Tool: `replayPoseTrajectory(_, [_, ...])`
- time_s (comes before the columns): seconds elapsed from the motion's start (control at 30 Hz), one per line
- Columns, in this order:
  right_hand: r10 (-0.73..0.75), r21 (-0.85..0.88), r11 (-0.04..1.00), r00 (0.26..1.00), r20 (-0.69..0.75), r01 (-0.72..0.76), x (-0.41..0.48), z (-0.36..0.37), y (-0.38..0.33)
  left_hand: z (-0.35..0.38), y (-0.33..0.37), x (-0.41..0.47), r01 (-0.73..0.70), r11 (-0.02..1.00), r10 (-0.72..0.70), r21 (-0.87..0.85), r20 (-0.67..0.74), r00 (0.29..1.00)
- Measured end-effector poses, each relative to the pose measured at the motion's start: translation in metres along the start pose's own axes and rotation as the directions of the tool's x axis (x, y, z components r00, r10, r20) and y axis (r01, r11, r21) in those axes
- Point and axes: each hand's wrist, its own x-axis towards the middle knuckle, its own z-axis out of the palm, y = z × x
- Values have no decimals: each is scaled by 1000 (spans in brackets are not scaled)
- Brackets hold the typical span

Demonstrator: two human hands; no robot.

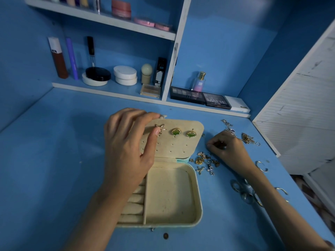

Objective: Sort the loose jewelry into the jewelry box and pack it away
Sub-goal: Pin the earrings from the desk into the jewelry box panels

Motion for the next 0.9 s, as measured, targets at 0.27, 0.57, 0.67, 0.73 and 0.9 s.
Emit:
replayPoseTrajectory(0.27, [-23, -118, 993, 999, 49, 29, 9, -1, -2, 0, -1, 0, -4, 1000, 4, -1, 5, 1000])
replayPoseTrajectory(0.57, [-17, -83, 996, 1000, 20, 19, 6, -1, -3, 0, -1, 0, -4, 1000, 4, -5, 1, 1000])
replayPoseTrajectory(0.67, [0, -42, 999, 1000, 5, 0, 3, -1, -4, 0, 0, -1, -5, 1000, 5, -7, -4, 1000])
replayPoseTrajectory(0.73, [8, -42, 999, 1000, 0, -8, 3, 0, -4, 0, 0, -1, -6, 1000, 6, -10, -6, 1000])
replayPoseTrajectory(0.9, [62, -37, 997, 998, 5, -61, 6, 3, -1, 0, -1, -1, -10, 1000, 10, -15, 0, 1000])
